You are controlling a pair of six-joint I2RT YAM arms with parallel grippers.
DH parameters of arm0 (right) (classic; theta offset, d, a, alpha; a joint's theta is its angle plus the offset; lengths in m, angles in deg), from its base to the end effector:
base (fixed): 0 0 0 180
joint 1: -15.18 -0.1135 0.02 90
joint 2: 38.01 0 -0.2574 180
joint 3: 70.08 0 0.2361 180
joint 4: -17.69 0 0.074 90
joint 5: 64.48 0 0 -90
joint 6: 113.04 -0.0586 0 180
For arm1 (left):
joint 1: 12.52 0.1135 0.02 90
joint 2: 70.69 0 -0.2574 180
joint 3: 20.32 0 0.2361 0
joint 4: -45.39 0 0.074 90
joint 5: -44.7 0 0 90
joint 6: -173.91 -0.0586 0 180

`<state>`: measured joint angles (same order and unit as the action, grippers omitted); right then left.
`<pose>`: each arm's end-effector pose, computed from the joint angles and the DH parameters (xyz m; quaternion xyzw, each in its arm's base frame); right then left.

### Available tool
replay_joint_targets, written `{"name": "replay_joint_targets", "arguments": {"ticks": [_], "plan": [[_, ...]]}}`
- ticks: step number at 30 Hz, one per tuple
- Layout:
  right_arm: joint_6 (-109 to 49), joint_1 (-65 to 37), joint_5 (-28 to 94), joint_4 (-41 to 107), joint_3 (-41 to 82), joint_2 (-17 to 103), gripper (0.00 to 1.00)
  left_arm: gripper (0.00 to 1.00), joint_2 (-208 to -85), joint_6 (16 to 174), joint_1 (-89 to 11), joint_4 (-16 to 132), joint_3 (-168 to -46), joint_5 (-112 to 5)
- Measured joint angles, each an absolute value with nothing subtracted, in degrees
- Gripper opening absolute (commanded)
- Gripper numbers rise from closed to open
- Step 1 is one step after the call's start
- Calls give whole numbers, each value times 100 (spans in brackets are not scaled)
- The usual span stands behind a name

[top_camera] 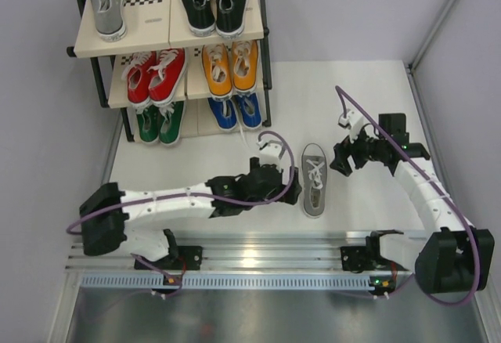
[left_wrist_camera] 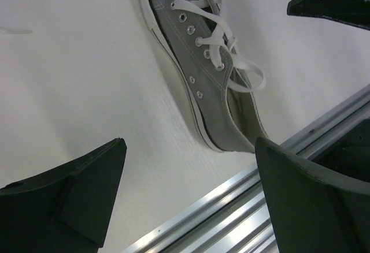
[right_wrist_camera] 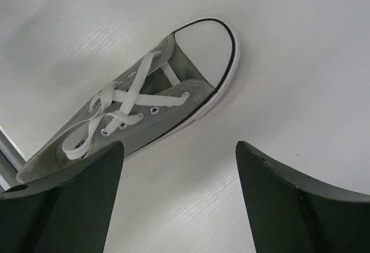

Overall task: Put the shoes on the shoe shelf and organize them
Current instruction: Pick up the shoe at the center of the board.

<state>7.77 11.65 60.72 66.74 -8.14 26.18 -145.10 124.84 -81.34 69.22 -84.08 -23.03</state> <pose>0.2176 0.0473 0.2408 -0.3612 0.8297 0.2028 0.3742 0.1250 -0.2610 0.2452 0.1219 0.8643 -0.2755 0.4027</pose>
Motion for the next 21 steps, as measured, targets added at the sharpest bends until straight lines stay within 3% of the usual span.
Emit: {"name": "replay_joint_targets", "arguments": {"ticks": [6,14,17,18,21], "plan": [[777,1195,6075,6650,-814,2580,79,91,-15948,12853,-8215,6349,-9007,-2185],[775,1197,6077,6648,-814,2580,79,80,-16807,12991,-8302,6113,-9374,-2233],[777,1197,6075,6648,-814,2580,79,66,-17124,12962,-8320,6037,-9509,-2244],[777,1197,6075,6648,-814,2580,79,53,-17218,12941,-8326,6019,-9547,-2244],[777,1197,6075,6648,-814,2580,79,34,-17459,12847,-8344,5993,-9630,-2218]]}}
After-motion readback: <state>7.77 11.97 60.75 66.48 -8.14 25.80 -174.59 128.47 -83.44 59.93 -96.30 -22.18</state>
